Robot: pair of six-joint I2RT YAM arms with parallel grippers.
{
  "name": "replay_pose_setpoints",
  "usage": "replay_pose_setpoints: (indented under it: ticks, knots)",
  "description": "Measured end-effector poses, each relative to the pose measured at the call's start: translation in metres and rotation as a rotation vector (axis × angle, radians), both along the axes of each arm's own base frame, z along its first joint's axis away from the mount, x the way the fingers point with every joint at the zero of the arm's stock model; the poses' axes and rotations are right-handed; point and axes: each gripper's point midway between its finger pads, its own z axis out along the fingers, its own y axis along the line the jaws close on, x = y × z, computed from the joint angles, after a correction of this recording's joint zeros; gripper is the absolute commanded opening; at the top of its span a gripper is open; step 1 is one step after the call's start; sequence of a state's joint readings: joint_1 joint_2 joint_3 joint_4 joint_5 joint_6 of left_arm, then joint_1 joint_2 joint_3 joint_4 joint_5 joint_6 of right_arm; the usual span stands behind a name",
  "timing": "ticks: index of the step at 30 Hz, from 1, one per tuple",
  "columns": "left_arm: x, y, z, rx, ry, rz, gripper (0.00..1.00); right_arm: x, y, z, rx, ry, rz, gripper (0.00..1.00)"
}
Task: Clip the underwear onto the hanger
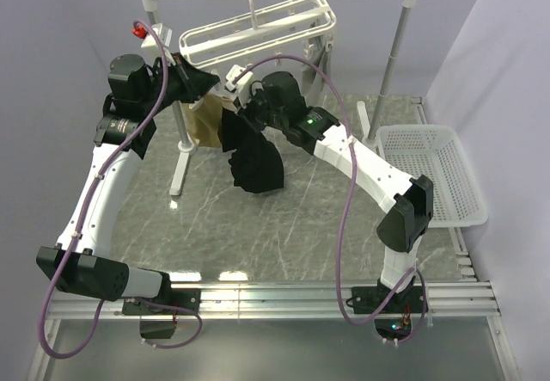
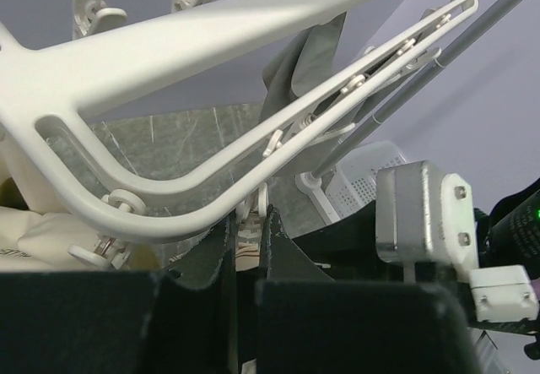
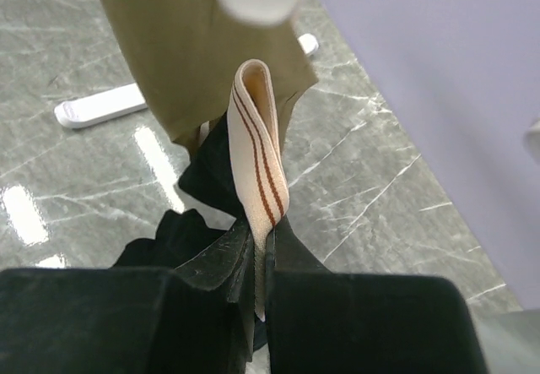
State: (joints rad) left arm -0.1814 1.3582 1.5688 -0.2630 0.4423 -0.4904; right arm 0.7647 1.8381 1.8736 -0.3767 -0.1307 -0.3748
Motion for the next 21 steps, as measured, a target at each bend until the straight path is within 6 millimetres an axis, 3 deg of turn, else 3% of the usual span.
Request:
replay_pose_setpoints:
  ticks: [13,21]
  knots:
    - [-0.001,0.000,-0.002,0.005,0.005,-0.002,0.00,0.003,-0.001,0.032,0.040,-0.048,-0.010,0.00]
    - [-0.001,-0.001,-0.002,0.005,0.006,-0.006,0.00,0.003,-0.001,0.034,0.038,-0.057,-0.008,0.00]
